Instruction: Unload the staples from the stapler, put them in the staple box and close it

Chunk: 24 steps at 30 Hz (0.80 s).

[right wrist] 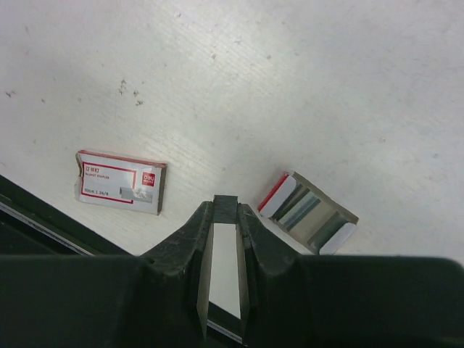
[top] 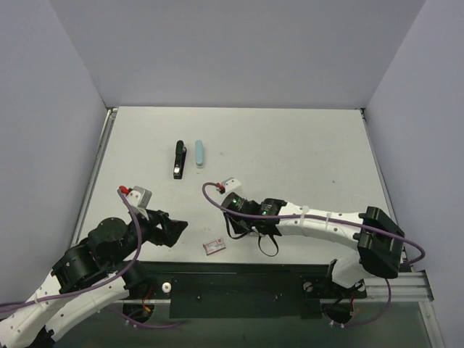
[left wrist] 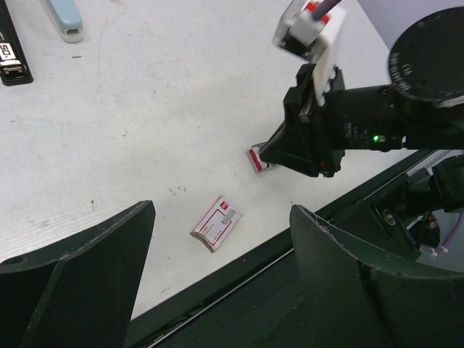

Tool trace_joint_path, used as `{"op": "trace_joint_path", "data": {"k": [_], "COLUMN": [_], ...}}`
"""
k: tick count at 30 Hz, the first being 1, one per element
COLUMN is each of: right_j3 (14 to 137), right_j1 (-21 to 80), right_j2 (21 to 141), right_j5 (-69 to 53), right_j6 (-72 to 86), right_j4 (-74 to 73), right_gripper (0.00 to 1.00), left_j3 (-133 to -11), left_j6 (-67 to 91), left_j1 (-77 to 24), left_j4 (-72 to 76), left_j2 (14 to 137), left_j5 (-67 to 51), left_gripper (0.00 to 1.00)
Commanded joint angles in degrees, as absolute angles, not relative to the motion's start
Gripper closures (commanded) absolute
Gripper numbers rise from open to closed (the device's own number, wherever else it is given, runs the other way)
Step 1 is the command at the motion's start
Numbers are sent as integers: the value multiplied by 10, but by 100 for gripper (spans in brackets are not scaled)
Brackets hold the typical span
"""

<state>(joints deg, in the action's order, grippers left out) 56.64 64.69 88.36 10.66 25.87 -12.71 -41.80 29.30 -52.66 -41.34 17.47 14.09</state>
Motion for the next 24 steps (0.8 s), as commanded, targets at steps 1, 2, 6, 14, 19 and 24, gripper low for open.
{"op": "trace_joint_path", "data": {"k": [1,2,6,14,19,24], "right_j3": [540,536,505,450,441,445], "right_j1": [633,627,618,606,607,606], "right_j2": [823,817,788,778,794,820], "right_j5": [170,177,206,234,241,235], "right_j6": [330,337,393,500,534,549], "right_j4": [-191,-193,-206,-207,-204,-193], "right_gripper": [92,92,92,92,92,92], "left_j3": [-419,-419,-419,-418,-419,-418], "left_j6": [284,284,284,284,284,284], "left_j1": [-521,-521,-522,-520,-520,-520], "left_j4": [-387,-387,-388,-387,-387,-386], "left_j2": [178,177,177,174,174,172], "left_j5": [134,134,133,132,131,131], "left_gripper": [14,14,14,14,14,14]}}
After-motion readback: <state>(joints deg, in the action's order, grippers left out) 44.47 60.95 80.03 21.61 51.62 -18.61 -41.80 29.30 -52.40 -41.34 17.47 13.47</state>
